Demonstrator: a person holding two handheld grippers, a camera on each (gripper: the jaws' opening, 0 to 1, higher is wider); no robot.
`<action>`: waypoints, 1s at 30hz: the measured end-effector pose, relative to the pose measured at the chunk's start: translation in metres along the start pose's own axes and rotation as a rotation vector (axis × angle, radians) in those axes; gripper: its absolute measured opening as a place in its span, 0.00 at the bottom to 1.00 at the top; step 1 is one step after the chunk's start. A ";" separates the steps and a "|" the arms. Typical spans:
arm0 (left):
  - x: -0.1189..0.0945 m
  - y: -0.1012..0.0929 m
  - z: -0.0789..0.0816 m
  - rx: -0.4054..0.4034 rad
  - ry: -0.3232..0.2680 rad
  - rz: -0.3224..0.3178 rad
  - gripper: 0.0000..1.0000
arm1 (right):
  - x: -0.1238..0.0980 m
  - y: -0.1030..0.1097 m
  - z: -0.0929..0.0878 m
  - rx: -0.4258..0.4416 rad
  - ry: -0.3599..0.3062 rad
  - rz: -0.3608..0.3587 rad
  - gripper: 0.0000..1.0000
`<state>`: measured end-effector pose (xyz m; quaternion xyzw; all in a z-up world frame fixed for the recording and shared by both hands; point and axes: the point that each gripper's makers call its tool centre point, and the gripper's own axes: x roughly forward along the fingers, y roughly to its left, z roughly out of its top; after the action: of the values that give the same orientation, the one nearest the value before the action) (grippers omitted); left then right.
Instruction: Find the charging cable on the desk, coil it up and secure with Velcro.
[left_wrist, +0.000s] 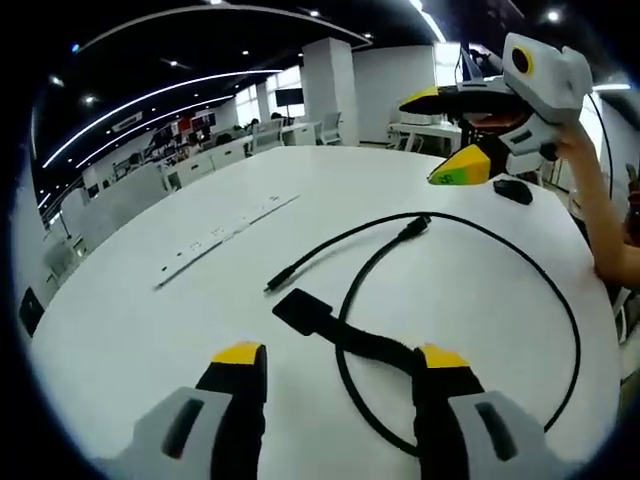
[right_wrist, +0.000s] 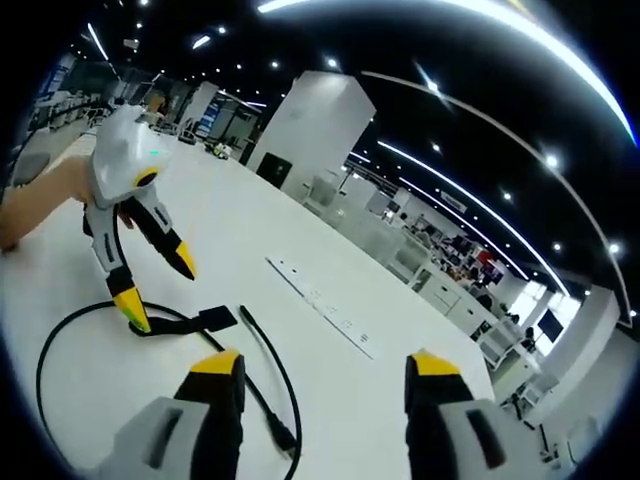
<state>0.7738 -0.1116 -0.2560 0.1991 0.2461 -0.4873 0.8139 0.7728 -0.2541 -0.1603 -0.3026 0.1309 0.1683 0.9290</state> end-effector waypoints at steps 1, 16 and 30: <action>0.000 0.000 0.000 0.000 0.002 0.000 0.58 | 0.000 0.001 0.000 -0.002 -0.001 0.002 0.65; 0.003 -0.005 -0.003 -0.007 0.008 -0.028 0.48 | -0.001 0.005 -0.001 -0.007 0.000 0.009 0.63; 0.003 -0.004 -0.004 -0.049 -0.010 -0.032 0.31 | 0.000 0.009 -0.003 -0.016 0.007 0.013 0.62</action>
<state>0.7705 -0.1134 -0.2611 0.1728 0.2570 -0.4952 0.8117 0.7688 -0.2495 -0.1671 -0.3096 0.1347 0.1744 0.9250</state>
